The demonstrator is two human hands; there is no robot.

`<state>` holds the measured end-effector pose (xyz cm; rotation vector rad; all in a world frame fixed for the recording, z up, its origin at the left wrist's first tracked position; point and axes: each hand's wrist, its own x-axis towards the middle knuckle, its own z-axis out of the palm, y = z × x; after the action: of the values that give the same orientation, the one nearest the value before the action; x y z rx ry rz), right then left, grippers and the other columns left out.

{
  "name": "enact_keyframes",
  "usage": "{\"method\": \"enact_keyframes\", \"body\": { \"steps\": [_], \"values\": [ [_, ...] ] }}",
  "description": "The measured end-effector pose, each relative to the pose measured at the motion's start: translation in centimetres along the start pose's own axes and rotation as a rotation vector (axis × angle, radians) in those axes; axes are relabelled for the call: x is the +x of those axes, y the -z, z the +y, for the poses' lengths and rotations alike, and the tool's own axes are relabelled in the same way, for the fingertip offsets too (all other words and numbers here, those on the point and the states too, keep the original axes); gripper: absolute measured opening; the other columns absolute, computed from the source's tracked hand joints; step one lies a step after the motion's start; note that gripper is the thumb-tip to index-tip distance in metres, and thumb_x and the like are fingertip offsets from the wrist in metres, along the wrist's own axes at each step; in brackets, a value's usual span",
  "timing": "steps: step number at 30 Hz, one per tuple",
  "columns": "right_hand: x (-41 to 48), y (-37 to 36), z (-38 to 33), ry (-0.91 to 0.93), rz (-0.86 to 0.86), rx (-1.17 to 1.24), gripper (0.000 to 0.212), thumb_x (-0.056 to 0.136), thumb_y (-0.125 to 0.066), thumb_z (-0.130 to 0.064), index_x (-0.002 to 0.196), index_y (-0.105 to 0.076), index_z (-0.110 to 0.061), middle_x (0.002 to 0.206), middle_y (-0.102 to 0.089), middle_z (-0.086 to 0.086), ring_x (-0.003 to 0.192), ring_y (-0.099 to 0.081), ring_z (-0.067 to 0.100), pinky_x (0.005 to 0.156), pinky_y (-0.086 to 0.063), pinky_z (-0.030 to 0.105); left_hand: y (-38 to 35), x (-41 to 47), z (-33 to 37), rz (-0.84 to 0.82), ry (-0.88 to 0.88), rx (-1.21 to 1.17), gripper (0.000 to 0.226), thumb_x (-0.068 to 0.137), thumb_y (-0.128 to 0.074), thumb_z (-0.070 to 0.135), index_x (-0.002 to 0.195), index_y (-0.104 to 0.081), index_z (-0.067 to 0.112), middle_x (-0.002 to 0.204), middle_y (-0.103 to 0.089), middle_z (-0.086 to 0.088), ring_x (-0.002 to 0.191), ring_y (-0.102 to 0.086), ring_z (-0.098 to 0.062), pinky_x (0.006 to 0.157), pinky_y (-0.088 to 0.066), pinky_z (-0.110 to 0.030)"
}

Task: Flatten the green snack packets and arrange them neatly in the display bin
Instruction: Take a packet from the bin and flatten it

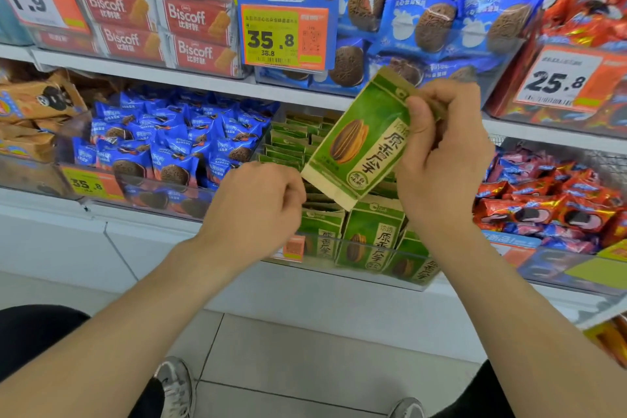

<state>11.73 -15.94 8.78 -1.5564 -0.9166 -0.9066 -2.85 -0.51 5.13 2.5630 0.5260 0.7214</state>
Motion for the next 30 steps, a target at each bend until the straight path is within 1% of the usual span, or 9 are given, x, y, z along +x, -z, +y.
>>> {"method": "enact_keyframes", "body": {
  "steps": [3, 5, 7, 10, 15, 19, 23, 26, 30],
  "values": [
    [0.2, 0.6, 0.4, -0.043, -0.001, 0.046, 0.011, 0.109, -0.058, -0.013, 0.106, -0.065, -0.005, 0.088, -0.070, 0.002, 0.074, -0.064, 0.015, 0.068, -0.048, 0.023, 0.5, 0.5, 0.5, 0.094, 0.107, -0.191, 0.036, 0.095, -0.048, 0.004, 0.082, -0.075, 0.024, 0.072, -0.073, 0.009, 0.056, -0.061, -0.007, 0.060, -0.051, -0.033],
    [-0.2, 0.7, 0.7, -0.098, -0.120, 0.095, 0.010, 0.108, -0.060, -0.017, 0.106, -0.069, -0.012, 0.088, -0.069, -0.010, 0.077, -0.066, 0.008, 0.071, -0.054, 0.031, 0.7, 0.8, 1.0, 0.130, 0.143, -0.405, 0.033, 0.101, -0.048, 0.010, 0.089, -0.076, 0.022, 0.083, -0.077, 0.007, 0.075, -0.071, -0.008, 0.075, -0.059, -0.036],
    [-0.8, 0.4, 0.6, -0.134, -0.252, 0.125, 0.009, 0.106, -0.064, -0.020, 0.106, -0.072, -0.016, 0.089, -0.071, -0.017, 0.078, -0.068, 0.005, 0.074, -0.058, 0.037, 0.9, 0.9, 1.8, 0.063, 0.169, -0.629, 0.023, 0.108, -0.053, 0.022, 0.101, -0.076, 0.022, 0.092, -0.079, 0.004, 0.088, -0.075, -0.015, 0.087, -0.061, -0.040],
    [-1.9, -0.2, -0.2, -0.210, -0.345, 0.188, 0.013, 0.107, -0.064, -0.022, 0.105, -0.075, -0.015, 0.089, -0.074, -0.011, 0.080, -0.072, 0.010, 0.072, -0.059, 0.044, 0.6, 0.6, 3.1, -0.047, 0.176, -0.799, 0.016, 0.109, -0.058, 0.024, 0.116, -0.072, 0.019, 0.097, -0.081, -0.001, 0.092, -0.077, -0.024, 0.084, -0.060, -0.043],
    [-2.9, -0.4, -2.0, -0.762, -0.444, 0.659, 0.035, 0.108, -0.056, -0.035, 0.110, -0.077, -0.008, 0.090, -0.075, 0.006, 0.080, -0.067, 0.024, 0.074, -0.062, 0.058, -0.1, 0.6, 4.0, 0.083, 0.374, -1.092, 0.018, 0.108, -0.062, 0.018, 0.125, -0.058, 0.019, 0.087, -0.080, 0.001, 0.078, -0.076, -0.016, 0.069, -0.064, -0.035],
    [-2.9, 0.1, -2.9, -1.104, -0.514, 0.979, 0.030, 0.104, -0.061, -0.025, 0.120, -0.077, -0.005, 0.114, -0.078, 0.016, 0.089, -0.072, 0.021, 0.074, -0.060, 0.034, -0.6, 0.8, 3.5, 0.175, 0.372, -1.018, 0.016, 0.105, -0.067, 0.025, 0.116, -0.058, 0.019, 0.097, -0.075, -0.004, 0.080, -0.070, -0.012, 0.071, -0.058, -0.033],
    [-3.3, 0.6, -3.4, -0.948, -0.438, 0.730, 0.019, 0.102, -0.069, -0.017, 0.097, -0.081, -0.003, 0.093, -0.080, 0.016, 0.084, -0.077, 0.035, 0.077, -0.065, 0.046, -0.7, 0.3, 3.7, 0.053, 0.228, -0.872, 0.045, 0.089, -0.072, 0.061, 0.096, -0.068, 0.017, 0.098, -0.070, -0.005, 0.082, -0.068, -0.012, 0.077, -0.054, -0.033],
    [-3.4, 0.9, -3.6, -0.665, -0.359, 0.516, 0.014, 0.099, -0.074, -0.013, 0.087, -0.081, -0.011, 0.078, -0.079, 0.007, 0.071, -0.076, 0.028, 0.066, -0.065, 0.045, -0.3, 0.0, 3.9, 0.011, 0.112, -0.893, 0.034, 0.091, -0.075, 0.048, 0.097, -0.071, 0.014, 0.094, -0.073, -0.003, 0.084, -0.069, -0.013, 0.076, -0.056, -0.034],
    [-3.2, 1.2, -3.8, -0.703, -0.350, 0.541, 0.015, 0.099, -0.074, -0.013, 0.086, -0.080, -0.009, 0.074, -0.078, 0.007, 0.062, -0.069, 0.014, 0.058, -0.058, 0.033, 0.1, -0.2, 4.0, -0.026, 0.117, -1.026, 0.019, 0.100, -0.073, 0.025, 0.084, -0.069, 0.017, 0.088, -0.074, -0.006, 0.084, -0.072, -0.021, 0.074, -0.062, -0.043]
  ]
}}
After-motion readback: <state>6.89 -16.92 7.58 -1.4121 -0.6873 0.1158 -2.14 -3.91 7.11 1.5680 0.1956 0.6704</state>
